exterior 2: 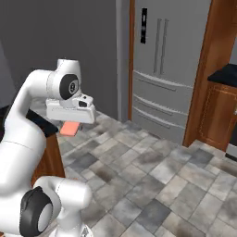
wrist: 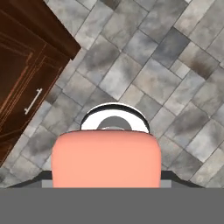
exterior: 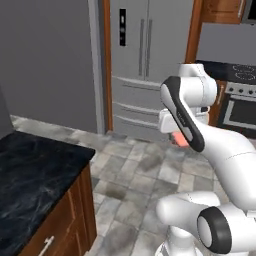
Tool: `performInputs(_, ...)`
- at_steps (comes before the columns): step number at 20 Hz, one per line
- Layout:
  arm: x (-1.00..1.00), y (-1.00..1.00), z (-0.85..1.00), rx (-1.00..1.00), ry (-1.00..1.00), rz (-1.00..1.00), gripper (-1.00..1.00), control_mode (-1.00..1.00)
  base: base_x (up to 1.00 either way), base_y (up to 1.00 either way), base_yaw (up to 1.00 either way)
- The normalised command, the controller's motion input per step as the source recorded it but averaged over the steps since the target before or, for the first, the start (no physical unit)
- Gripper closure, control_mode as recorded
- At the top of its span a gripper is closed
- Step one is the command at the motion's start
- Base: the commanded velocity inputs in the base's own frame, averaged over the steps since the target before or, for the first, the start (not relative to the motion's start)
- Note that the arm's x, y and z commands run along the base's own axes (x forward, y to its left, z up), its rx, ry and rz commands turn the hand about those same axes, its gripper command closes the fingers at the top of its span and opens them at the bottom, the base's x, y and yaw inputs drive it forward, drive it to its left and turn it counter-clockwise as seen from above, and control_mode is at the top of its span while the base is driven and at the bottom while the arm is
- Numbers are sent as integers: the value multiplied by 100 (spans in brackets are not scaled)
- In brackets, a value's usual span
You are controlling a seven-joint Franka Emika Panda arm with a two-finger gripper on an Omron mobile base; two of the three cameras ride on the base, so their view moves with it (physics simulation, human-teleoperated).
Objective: Pick up the bar soap and bar soap from the sink, and place them back in the cabinet, and close the cabinet doors.
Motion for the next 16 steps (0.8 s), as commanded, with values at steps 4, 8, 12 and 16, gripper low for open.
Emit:
performInputs(4,0,0,0,0,0,0,100,100,65,33,-59)
performInputs(8,0,0,0,0,0,0,100,100,38,5,-62)
performInputs(12,0,0,0,0,0,0,100,100,27,-9,-52)
performInputs(16,0,0,0,0,0,0,100,100,34,-1,-47)
